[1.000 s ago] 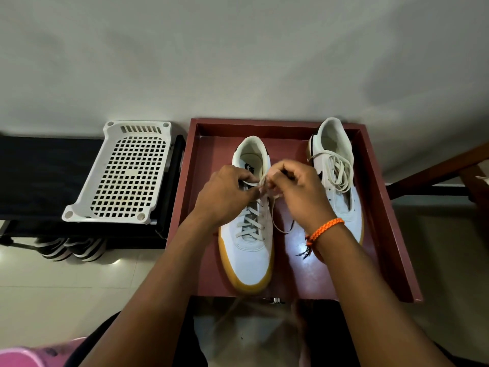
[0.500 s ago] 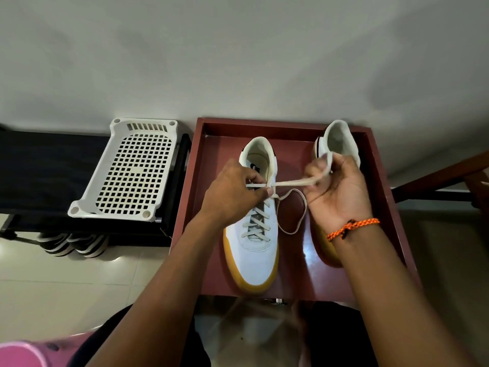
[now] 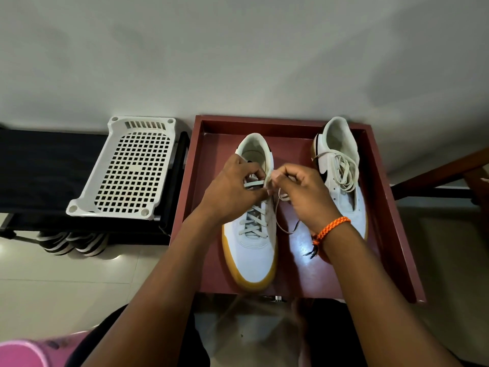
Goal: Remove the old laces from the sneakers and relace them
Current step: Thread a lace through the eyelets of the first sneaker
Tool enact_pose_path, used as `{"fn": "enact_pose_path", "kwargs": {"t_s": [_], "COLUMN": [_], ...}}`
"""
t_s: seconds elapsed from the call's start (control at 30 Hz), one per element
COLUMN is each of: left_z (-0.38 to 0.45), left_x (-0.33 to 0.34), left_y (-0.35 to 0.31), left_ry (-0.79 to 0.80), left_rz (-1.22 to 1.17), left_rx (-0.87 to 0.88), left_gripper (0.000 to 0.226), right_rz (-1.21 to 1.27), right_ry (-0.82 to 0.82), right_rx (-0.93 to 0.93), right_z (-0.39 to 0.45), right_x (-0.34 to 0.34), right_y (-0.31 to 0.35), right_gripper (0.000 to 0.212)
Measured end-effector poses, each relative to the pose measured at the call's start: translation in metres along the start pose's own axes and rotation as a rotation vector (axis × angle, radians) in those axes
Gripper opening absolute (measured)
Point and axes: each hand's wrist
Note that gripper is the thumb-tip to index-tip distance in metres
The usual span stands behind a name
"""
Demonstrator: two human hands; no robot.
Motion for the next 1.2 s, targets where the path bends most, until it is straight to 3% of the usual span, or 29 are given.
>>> {"fn": "enact_pose_path", "kwargs": {"t_s": [0.3,0.6,0.77,0.87,0.9,0.97,1.03,1.13,1.2], "left_z": [-0.002,-0.003,-0.005,-0.008,-0.009,-0.011,-0.013,-0.013,-0.012], "left_x": [-0.002,-0.001,0.001,0.003,0.004,0.004,0.008,0.02,0.023], "left_y": [-0.002,-0.002,-0.004,-0.01,-0.011,-0.013,-0.015,-0.016,-0.017], "left_ry": [0.004,0.025,-0.006,-0.159,-0.201,-0.234,-0.246,-0.282,-0.309], "left_rz": [-0.007,0.046,0.062,0.151,0.186,0.282,0.423,0.569,0.573], "left_rx": [-0.005,-0.021,-0.016,0.062,0.104,0.193,0.25,0.269,0.277], "left_gripper": [0.036,0.036,0.037,0.05,0.052,0.045,0.033,0.026,0.019], "right_rz": [0.929,1.623,1.583,1.46,1.288,0.693,0.134,-0.089,-0.095], "right_ry": [0.051,0.239,0.161,0.114,0.016,-0.262,-0.37,-0.291,-0.29], "right_rx": [0.111,-0.03,-0.016,0.021,0.048,0.107,0.096,0.09,0.06], "right_z": [-0.003,-0.01,-0.012,0.001,0.005,0.012,0.015,0.014,0.012], "right_x": [-0.007,-0.037,-0.042,-0.046,-0.046,-0.044,-0.037,-0.024,-0.02], "right_y": [0.027,0.044,0.046,0.031,0.025,0.008,-0.007,-0.013,-0.012], "right_gripper": [0.026,0.034,0.032,0.027,0.023,0.016,0.007,0.039,0.043]}}
Point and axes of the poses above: each hand's wrist, its own z-axis towards the middle knuckle, its own x-axis out of the palm, y = z × x, and after that the axes turned 8 degrees about z, right-handed
